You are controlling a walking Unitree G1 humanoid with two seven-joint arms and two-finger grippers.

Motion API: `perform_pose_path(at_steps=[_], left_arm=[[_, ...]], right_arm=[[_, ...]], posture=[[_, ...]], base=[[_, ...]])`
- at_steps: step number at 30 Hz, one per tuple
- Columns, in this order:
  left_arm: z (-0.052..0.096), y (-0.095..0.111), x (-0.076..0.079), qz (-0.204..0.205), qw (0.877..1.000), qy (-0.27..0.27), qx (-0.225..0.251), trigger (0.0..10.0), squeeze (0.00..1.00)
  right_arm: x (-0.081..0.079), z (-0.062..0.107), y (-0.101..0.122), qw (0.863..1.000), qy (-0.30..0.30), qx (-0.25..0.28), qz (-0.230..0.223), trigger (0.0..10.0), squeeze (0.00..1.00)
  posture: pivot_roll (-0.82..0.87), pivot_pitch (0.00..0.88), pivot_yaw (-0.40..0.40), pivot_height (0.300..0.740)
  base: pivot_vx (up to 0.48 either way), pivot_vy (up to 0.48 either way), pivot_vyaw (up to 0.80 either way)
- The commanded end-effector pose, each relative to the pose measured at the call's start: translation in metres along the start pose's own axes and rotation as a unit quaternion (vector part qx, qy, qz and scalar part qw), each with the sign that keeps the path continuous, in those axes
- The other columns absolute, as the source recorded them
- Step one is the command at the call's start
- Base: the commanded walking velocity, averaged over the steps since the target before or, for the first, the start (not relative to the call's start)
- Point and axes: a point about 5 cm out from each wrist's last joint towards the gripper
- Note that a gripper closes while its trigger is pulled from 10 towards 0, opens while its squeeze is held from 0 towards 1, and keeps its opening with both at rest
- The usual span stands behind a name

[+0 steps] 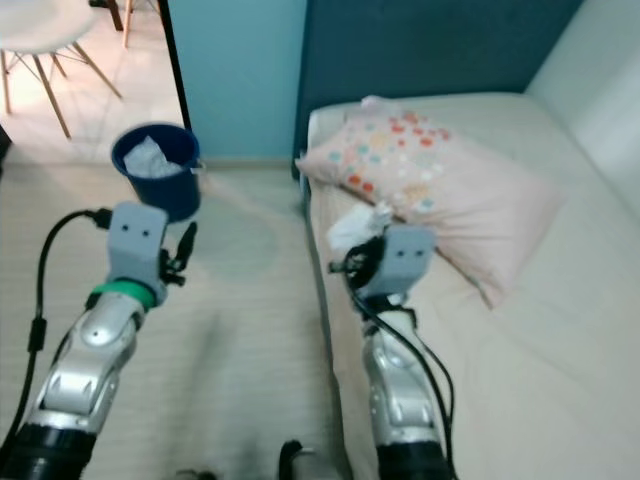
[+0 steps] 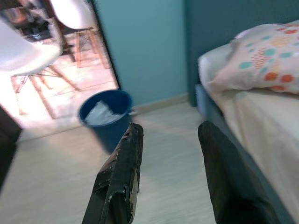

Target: Clean up the room

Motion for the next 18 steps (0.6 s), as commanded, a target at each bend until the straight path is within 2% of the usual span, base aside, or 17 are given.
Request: perform_pose_path(at_steps=[1,11,18], left_arm=[[0.0015,-0.0040,-0.0002,-0.007,1.000,0.003,-0.009,10.0,0.00],[0.0009,-0.0036,-0.0013,-0.011,1.000,0.008,-0.005,10.0,0.00],[-0.0003,-0.0036,-0.0025,-0.017,1.000,0.012,-0.003,10.0,0.00]], right_arm=[[0.0029,0.0019,-0.0028,1.000,-0.006,-0.006,0.001,10.0,0.00],[0.0019,0.0025,-0.0025,1.000,-0.002,-0.004,0.000,10.0,0.00],[0.0006,0.0014,-0.0033,1.000,-0.004,-0.007,0.001,10.0,0.00]], posture=[[-0.03,0.086,0.016,0.740],[-0.04,0.084,0.018,0.740],[-0.03,0.081,0.017,0.740]], base=[[0.000,0.000,0.73],[0.000,0.000,0.71],[0.372,0.000,0.00]])
Point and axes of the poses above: a point about 5 cm out from each wrist's last joint towards the gripper, its own z axis pointing back from the gripper into the wrist, its own y axis along the axis of the wrist's last joint, x = y × z, and after that the axes turned 7 degrees about z, right-handed
